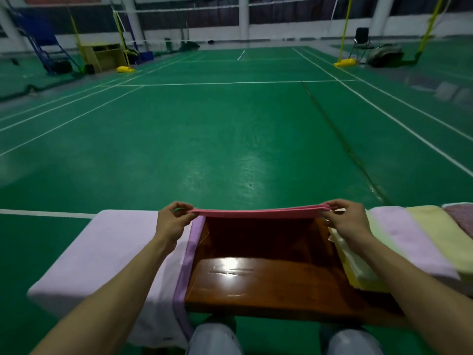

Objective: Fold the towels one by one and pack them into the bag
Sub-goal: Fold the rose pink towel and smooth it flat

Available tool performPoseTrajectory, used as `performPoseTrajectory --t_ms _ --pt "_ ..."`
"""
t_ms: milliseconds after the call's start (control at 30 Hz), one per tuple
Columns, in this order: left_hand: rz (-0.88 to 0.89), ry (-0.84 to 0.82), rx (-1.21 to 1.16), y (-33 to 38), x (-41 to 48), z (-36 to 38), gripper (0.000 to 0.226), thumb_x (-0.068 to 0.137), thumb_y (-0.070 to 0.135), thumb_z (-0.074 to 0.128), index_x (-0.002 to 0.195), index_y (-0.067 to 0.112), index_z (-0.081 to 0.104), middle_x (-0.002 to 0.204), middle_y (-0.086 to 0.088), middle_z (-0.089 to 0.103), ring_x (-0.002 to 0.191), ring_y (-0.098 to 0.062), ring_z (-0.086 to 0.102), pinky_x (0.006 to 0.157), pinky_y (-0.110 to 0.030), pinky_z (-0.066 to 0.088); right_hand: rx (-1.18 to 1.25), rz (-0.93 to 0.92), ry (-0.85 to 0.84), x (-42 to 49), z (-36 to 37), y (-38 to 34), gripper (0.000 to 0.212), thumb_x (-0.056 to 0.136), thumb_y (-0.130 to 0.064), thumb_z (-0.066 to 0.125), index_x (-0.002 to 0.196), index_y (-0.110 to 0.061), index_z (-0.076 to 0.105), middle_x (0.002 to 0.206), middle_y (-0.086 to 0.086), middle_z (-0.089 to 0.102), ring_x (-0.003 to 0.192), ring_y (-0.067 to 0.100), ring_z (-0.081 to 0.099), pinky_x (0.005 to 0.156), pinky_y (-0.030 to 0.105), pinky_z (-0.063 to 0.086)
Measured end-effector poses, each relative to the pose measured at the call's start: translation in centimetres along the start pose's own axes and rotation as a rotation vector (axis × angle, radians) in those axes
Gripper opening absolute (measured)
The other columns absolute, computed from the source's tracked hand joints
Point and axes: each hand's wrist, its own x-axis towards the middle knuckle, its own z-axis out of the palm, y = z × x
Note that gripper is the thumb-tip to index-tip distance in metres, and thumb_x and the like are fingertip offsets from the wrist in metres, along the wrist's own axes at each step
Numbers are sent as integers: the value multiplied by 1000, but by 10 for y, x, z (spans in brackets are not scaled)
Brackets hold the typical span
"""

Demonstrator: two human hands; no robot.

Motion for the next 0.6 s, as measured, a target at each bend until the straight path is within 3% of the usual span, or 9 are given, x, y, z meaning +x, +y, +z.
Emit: performPoseTrajectory --t_ms 233,467,600 --pt "54 -19 22 8 -52 -22 24 73 -13 72 80 7 62 81 -10 67 77 -18 63 69 -19 50 -80 -146 -43 -50 -16 4 19 81 1 75 84 -17 71 88 6 72 91 23 68 85 39 55" --pt "105 -84 80 8 -85 -43 23 72 -12 74 80 5 62 91 -17 71 87 -24 66 82 -35 54 -278 -298 -132 -80 -29 8 6 91 -14 67 86 -15 63 86 -3 68 84 16 63 74 32 48" --pt "132 -115 108 12 -97 -47 23 73 -20 68 80 0 59 83 -17 68 82 -24 65 72 -23 55 -336 -366 -166 -94 -33 9 12 94 -9 62 87 -18 56 83 -6 63 79 14 59 67 24 42"
